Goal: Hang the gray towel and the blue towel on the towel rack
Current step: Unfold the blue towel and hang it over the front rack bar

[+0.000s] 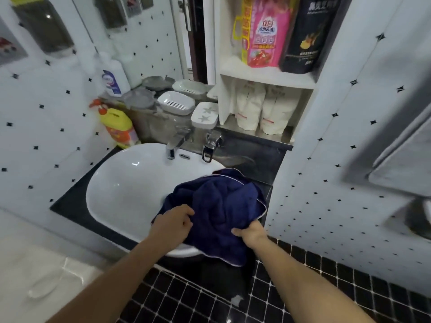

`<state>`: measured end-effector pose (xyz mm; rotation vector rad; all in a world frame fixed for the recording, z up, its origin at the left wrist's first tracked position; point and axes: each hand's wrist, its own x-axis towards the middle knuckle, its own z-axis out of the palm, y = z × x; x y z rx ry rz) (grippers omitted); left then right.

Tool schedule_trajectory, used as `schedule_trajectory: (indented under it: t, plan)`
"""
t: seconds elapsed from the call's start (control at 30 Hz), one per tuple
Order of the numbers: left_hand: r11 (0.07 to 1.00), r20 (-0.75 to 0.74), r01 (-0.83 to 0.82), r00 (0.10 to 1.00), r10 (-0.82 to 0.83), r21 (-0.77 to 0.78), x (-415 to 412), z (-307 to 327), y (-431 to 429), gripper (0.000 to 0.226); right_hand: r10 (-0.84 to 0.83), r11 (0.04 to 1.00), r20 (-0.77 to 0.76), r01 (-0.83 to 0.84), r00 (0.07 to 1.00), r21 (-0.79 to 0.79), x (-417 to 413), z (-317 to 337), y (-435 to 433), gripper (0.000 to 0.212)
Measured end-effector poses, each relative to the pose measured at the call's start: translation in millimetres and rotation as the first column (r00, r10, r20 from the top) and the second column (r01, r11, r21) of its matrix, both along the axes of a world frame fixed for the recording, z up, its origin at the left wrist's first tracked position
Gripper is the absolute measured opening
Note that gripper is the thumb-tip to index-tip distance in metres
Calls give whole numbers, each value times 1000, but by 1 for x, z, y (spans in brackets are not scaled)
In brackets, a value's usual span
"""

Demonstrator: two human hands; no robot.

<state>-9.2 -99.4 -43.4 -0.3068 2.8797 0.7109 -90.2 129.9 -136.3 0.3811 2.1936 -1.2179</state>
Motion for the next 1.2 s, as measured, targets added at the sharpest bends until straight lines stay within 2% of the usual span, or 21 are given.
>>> schedule_trajectory:
  t: [0.07, 0.13, 0.2, 0.3, 0.37, 0.43, 0.5, 0.57, 0.67, 0.73, 0.8, 0.87, 0.9, 0.97, 1.0, 1.03, 1.07, 1.13, 1.17, 1.2]
  plan:
    - [997, 0, 69, 998, -69, -26, -1, -2, 1, 29, -41, 999, 26, 40, 999, 30, -4, 2, -1, 51]
    - [981, 13, 181, 983, -181, -73, -4, -2, 7, 41, -126, 988, 66, 131, 990, -78, -7, 16, 2, 37]
    - [931, 52, 341, 940, -337, -130, -11, 1, 26, 66, -202, 946, 119, 225, 972, -232, -12, 42, 8, 35]
    - [839, 86, 521, 853, -514, -157, -27, 15, 77, 109, -273, 871, 113, 296, 955, -392, -20, 97, 26, 34]
    - [829, 11, 531, 843, -537, -177, -38, 34, 117, 118, -324, 817, 92, 327, 942, -474, -21, 136, 45, 28]
    - [872, -170, 457, 858, -484, -175, -49, 58, 151, 97, -372, 764, 82, 355, 925, -539, -20, 170, 71, 22]
    - [920, -342, 385, 857, -385, -70, -64, 86, 179, 59, -396, 722, 56, 349, 917, -598, -15, 201, 102, 16]
    - [921, -396, 385, 855, -335, 51, -76, 118, 207, 33, -426, 676, 3, 321, 905, -663, -10, 228, 136, 12]
    - [863, -442, 406, 861, -250, 303, -86, 168, 257, 12, -456, 598, -113, 210, 883, -774, -1, 263, 195, 16]
    - [747, -431, 391, 889, -155, 537, -87, 201, 291, 13, -493, 562, -173, 161, 853, -811, 6, 280, 236, 26]
    - [595, -402, 382, 909, -106, 707, -84, 229, 323, 15, -538, 628, -267, 170, 800, -759, 16, 286, 278, 28]
    - [489, -398, 395, 911, -103, 778, -80, 254, 354, 13, -532, 752, -397, 202, 748, -628, 26, 281, 317, 28]
    - [449, -390, 393, 915, -103, 803, -78, 262, 369, 12, -510, 796, -449, 204, 734, -570, 31, 277, 335, 41]
    - [374, -379, 388, 920, -100, 843, -74, 275, 399, 12, -410, 859, -544, 110, 732, -500, 41, 276, 366, 81]
    - [339, -380, 391, 920, -100, 856, -72, 279, 415, 13, -342, 885, -597, 35, 726, -464, 45, 279, 378, 94]
    - [312, -381, 395, 918, -108, 864, -70, 282, 431, 14, -286, 906, -667, -33, 688, -423, 49, 283, 388, 97]
    - [288, -377, 397, 918, -126, 871, -67, 285, 446, 14, -269, 919, -739, -64, 618, -388, 51, 289, 398, 86]
    - [261, -358, 388, 920, -157, 884, -64, 288, 474, 13, -367, 908, -796, -3, 482, -420, 54, 304, 417, 40]
    - [263, -350, 380, 924, -157, 887, -63, 289, 485, 13, -435, 881, -782, 34, 447, -471, 55, 312, 428, 20]
    - [274, -339, 367, 929, -146, 889, -64, 289, 494, 13, -482, 860, -765, 67, 427, -505, 56, 319, 440, 12]
